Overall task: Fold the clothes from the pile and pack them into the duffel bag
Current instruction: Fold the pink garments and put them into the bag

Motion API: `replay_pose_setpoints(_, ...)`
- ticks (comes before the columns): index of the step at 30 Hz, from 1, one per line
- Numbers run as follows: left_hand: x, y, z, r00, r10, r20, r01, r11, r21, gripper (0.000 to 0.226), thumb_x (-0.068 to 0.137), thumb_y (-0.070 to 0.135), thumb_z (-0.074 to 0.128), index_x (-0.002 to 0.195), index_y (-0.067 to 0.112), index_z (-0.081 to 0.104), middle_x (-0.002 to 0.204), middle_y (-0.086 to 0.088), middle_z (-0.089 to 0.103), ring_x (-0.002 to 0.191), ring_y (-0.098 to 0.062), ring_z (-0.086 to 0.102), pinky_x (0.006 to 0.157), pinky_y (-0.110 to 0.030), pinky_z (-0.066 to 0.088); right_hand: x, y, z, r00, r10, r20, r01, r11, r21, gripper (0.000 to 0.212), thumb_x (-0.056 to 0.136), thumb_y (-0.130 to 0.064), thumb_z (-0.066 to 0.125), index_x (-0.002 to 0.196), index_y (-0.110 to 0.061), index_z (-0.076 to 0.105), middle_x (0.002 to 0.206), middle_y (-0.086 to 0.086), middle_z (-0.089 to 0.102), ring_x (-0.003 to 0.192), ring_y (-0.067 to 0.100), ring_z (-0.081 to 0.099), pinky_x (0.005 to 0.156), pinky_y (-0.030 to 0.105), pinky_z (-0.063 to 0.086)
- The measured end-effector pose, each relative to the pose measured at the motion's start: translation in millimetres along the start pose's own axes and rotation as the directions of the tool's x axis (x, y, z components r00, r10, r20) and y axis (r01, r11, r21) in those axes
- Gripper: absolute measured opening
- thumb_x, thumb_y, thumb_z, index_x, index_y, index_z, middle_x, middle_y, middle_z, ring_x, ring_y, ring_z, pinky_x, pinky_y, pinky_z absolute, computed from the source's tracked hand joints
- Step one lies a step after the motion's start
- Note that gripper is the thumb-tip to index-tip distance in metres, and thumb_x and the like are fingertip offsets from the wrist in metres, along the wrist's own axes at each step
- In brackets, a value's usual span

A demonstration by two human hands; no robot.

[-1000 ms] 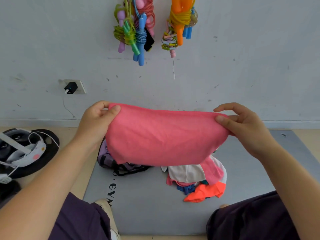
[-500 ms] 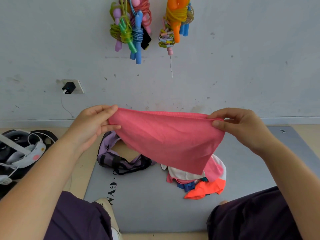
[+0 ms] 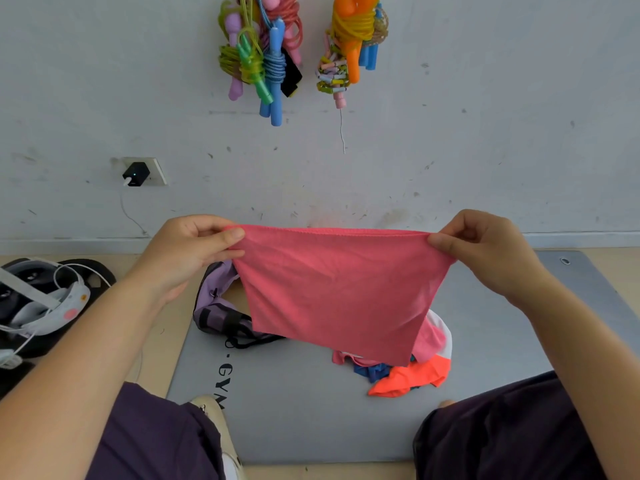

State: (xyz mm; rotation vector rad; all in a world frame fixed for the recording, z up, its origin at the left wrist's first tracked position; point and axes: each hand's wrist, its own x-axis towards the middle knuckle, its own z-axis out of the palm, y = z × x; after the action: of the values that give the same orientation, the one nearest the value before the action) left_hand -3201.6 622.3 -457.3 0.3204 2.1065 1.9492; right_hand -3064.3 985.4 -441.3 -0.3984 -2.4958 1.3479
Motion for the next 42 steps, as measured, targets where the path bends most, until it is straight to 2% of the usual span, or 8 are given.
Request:
replay_pose_setpoints(5, -0.5, -2.2, -1.0, 0.999, -0.004, 0.032, 0.001, 0.995, 0.096, 0.043, 0.059, 0.054, 0.086, 0.086, 0.021, 0.08, 0.092, -0.004, 0.076, 0.087, -0.021, 0.074, 0.079, -0.028, 0.059, -1.2, -0.4, 0.6, 1.0, -0.006, -0.023, 0.006, 1.0, 0.011, 0.019, 0.079, -0.024, 0.079, 0.071, -0.015, 0.065, 0.065, -0.007, 0.07, 0.057, 0.002, 0.063, 0.054, 0.01, 0.047)
replay_pose_setpoints(12, -2.7, -3.2, 4.4, 0.994, -0.036, 0.104, 0.017, 0.984, 0.176, 0.043, 0.056, 0.054, 0.084, 0.087, 0.025, 0.08, 0.093, -0.002, 0.077, 0.086, -0.022, 0.075, 0.075, -0.022, 0.058, -1.4, -2.8, 0.6, 0.994, -0.016, -0.107, 0.022, 0.998, 0.053, 0.02, 0.079, -0.018, 0.079, 0.074, -0.012, 0.061, 0.067, 0.001, 0.07, 0.057, 0.005, 0.062, 0.053, 0.011, 0.048)
replay_pose_setpoints(19, -4.3, -5.1, 5.6, 0.994, -0.029, 0.108, -0.039, 0.818, 0.574, 0.01, 0.076, 0.025, 0.082, 0.076, 0.035, 0.078, 0.081, 0.001, 0.077, 0.083, -0.02, 0.073, 0.084, -0.038, 0.057, -1.8, -2.8, -0.7, 0.992, -0.115, -0.045, 0.106, 0.981, -0.16, 0.014, 0.084, -0.014, 0.074, 0.093, -0.024, 0.069, 0.071, -0.004, 0.07, 0.062, 0.005, 0.06, 0.058, 0.003, 0.042)
replay_pose_setpoints(26, -9.1, -5.1, 16.5, 0.979, -0.02, 0.202, -0.129, 0.709, 0.694, 0.016, 0.083, 0.013, 0.077, 0.079, 0.028, 0.074, 0.082, 0.008, 0.074, 0.076, -0.005, 0.069, 0.076, -0.02, 0.054, 0.4, -1.1, 0.8, 0.996, -0.085, -0.026, 0.078, 0.976, -0.203, 0.009, 0.087, -0.016, 0.069, 0.08, -0.02, 0.066, 0.075, -0.005, 0.066, 0.062, 0.003, 0.055, 0.058, 0.004, 0.041)
replay_pose_setpoints(28, -7.1, -6.3, 16.7, 0.988, 0.024, 0.15, -0.117, 0.747, 0.654, 0.017, 0.092, 0.012, 0.066, 0.081, 0.026, 0.066, 0.089, -0.002, 0.07, 0.068, -0.007, 0.07, 0.063, -0.015, 0.053, 1.0, 1.4, 1.6, 0.999, -0.018, 0.032, 0.023, 0.984, -0.176, 0.01, 0.091, -0.021, 0.064, 0.082, -0.018, 0.062, 0.076, -0.002, 0.065, 0.064, 0.005, 0.055, 0.061, 0.01, 0.043)
replay_pose_setpoints(31, -4.8, -3.9, 15.9, 0.999, 0.007, 0.034, -0.021, 0.897, 0.442, 0.008, 0.1, 0.02, 0.052, 0.095, 0.016, 0.056, 0.097, -0.01, 0.055, 0.069, -0.021, 0.072, 0.07, -0.041, 0.061, 0.6, 4.9, 4.7, 0.986, 0.067, 0.15, -0.066, 0.998, -0.011, 0.017, 0.096, -0.023, 0.057, 0.086, -0.01, 0.061, 0.077, 0.003, 0.063, 0.073, 0.013, 0.057, 0.077, 0.031, 0.05)
replay_pose_setpoints(36, -2.2, 8.2, 5.3, 0.998, 0.015, -0.066, -0.011, 0.998, 0.06, 0.018, 0.084, 0.027, 0.069, 0.09, 0.011, 0.064, 0.088, -0.009, 0.059, 0.06, -0.014, 0.067, 0.05, -0.028, 0.058, 2.1, 3.2, 1.8, 0.981, 0.084, 0.176, -0.116, 0.977, 0.181, 0.019, 0.097, -0.028, 0.056, 0.085, -0.014, 0.061, 0.058, -0.008, 0.054, 0.052, 0.004, 0.048, 0.053, 0.017, 0.044)
replay_pose_setpoints(42, 0.6, -2.8, 12.0, 0.981, -0.009, -0.194, 0.051, 0.976, 0.213, 0.02, 0.085, 0.022, 0.074, 0.09, 0.004, 0.069, 0.083, -0.011, 0.07, 0.061, -0.018, 0.067, 0.055, -0.026, 0.059, 0.6, 0.5, 14.5, 0.985, 0.117, 0.131, -0.118, 0.993, 0.004, 0.019, 0.092, -0.03, 0.064, 0.084, -0.013, 0.067, 0.067, 0.005, 0.07, 0.059, 0.014, 0.065, 0.068, 0.03, 0.055)
